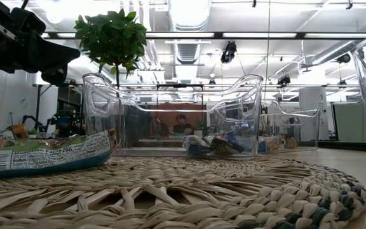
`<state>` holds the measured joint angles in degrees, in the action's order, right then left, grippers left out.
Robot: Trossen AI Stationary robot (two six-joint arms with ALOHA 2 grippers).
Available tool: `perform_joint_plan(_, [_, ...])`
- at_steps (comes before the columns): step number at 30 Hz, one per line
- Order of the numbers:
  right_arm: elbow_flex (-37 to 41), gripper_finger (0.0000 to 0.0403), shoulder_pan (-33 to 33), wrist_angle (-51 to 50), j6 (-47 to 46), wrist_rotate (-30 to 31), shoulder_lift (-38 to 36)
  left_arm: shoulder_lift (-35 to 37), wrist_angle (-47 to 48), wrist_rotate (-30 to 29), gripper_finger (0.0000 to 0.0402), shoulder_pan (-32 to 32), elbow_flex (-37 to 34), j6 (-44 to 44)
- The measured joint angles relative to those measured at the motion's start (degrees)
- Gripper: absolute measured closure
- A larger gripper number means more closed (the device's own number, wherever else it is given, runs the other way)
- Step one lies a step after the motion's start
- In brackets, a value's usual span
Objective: Pick and place Granola Bars by type
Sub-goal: Put the red granola bar into the bottom transparent bin
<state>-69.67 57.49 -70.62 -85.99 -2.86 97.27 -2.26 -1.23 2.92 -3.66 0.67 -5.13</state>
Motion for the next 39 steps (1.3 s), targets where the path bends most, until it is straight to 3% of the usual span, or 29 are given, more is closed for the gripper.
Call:
perform_joint_plan(9, [5.7, 0.0395, -0.2, 8.5, -0.5, -3.8, -1.4, 0.0, 0.0, 0.0, 0.0402, 0.0, 0.0, 0.0])
perform_joint_plan(14, [8.3, 0.0386, -0.1, 11.3, -6.4, -5.4, -3.0, 0.0, 0.0, 0.0, 0.0402, 0.0, 0.0, 0.0])
perform_joint_plan(29, [9.3, 0.0215, -0.2, 12.3, -9.2, -4.8, -5.7, 0.0, 0.0, 0.0, 0.0402, 0.0, 0.0, 0.0])
perform_joint_plan(39, [9.4, 0.0191, -0.1, 10.6, -10.1, -2.1, -8.7, 0.0, 0.0, 0.0, 0.0402, 0.0, 0.0, 0.0])
